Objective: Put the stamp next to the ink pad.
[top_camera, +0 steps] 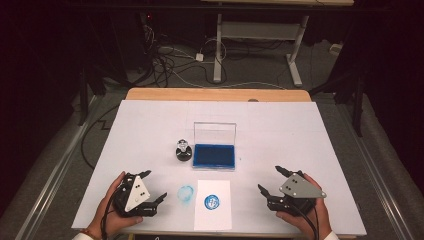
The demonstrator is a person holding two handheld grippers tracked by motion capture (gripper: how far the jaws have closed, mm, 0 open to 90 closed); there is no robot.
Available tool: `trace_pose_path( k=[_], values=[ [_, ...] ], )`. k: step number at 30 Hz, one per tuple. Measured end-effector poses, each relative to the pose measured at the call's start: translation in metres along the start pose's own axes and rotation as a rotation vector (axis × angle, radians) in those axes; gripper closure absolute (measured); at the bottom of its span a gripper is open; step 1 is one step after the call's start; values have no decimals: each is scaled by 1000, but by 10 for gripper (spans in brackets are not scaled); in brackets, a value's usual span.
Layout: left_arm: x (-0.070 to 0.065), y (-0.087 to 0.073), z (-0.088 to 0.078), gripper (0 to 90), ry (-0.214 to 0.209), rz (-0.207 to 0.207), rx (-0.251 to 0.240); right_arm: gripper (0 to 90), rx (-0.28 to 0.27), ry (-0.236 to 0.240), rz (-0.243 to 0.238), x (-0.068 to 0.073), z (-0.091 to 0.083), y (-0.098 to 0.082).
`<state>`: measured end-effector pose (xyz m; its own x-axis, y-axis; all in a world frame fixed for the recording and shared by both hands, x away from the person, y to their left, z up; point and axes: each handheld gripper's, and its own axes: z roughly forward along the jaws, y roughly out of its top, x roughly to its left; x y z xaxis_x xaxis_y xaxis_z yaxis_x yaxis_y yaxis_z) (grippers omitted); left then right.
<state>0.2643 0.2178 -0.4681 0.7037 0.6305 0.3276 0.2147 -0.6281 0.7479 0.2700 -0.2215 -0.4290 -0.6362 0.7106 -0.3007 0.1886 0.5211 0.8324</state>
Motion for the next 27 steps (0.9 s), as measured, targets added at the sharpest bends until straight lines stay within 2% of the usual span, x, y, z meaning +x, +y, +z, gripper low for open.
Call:
trace_pose_path(
  k=[3,7,17,22,27],
  values=[
    [-1,1,-2,165,15,-6,-10,253,-4,-1,2,0,-1,0],
    [-1,-1,-2,165,15,-8,1,253,-3,-1,10,0,1,1],
    [1,1,-1,164,6,-8,-7,253,6,-2,5,-3,3,-1],
    [3,1,3,165,-6,-20,0,251,11,-4,17,-6,5,-3],
    [2,3,5,165,2,-12,9,249,3,3,24,-7,3,-5]
  ],
)
